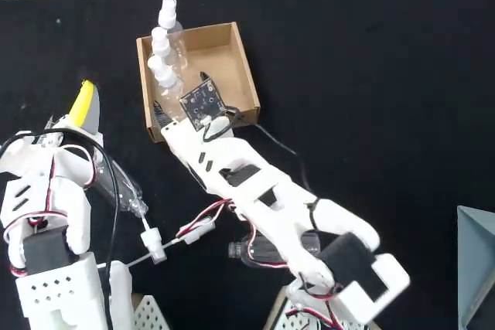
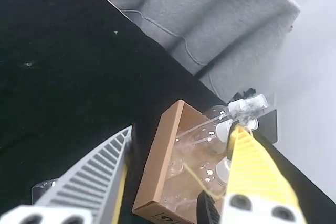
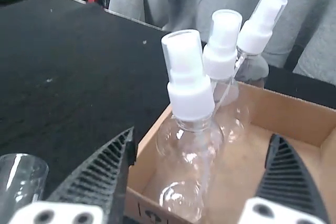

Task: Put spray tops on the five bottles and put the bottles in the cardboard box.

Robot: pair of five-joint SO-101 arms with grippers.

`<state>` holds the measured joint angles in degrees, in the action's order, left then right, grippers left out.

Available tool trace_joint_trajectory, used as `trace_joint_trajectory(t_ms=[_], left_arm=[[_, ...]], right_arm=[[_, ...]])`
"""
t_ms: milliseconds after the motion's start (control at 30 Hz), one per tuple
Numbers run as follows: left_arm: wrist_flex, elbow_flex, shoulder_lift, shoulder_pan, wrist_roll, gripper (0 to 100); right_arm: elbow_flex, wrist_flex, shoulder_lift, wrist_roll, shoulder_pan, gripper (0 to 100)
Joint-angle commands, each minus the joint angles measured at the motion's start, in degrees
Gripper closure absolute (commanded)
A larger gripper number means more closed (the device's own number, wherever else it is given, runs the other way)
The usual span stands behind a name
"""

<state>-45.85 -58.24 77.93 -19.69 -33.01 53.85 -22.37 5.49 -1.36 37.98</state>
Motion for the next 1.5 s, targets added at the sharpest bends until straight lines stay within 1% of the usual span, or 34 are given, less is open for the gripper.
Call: trace_joint_trajectory(t_ms=[0,433,600,667,733,833,933,1200,1367,1467], left_arm=[[1.4,1.3,1.0,-0.5,-0.3,73],[1.4,1.3,1.0,-0.5,-0.3,73],[1.4,1.3,1.0,-0.5,-0.3,73],[1.4,1.3,1.0,-0.5,-0.3,73],[1.4,1.3,1.0,-0.5,-0.3,73],[1.4,1.3,1.0,-0.5,-0.3,73],[1.4,1.3,1.0,-0.5,-0.3,73],[1.4,1.3,1.0,-0.5,-0.3,73],[1.4,1.3,1.0,-0.5,-0.2,73],[1.4,1.3,1.0,-0.5,-0.2,73]], right_arm=[[-0.1,4.3,5.9,-0.5,-1.5,66.5],[-0.2,21.5,16.6,-0.5,-1.5,66.5],[-0.6,25.8,21.8,-0.6,-1.7,66.5],[-0.2,27.0,25.0,-2.3,-2.7,66.5],[-0.2,30.9,28.5,-4.8,-3.1,66.5],[-0.6,35.7,32.8,-5.4,-2.8,66.5],[-0.6,37.6,36.0,-5.4,-2.8,66.5],[-0.1,38.0,41.0,-5.5,-3.1,66.6],[-0.6,42.6,45.1,-5.8,-3.1,66.6],[-0.2,42.9,47.8,-5.8,-3.2,66.6]])
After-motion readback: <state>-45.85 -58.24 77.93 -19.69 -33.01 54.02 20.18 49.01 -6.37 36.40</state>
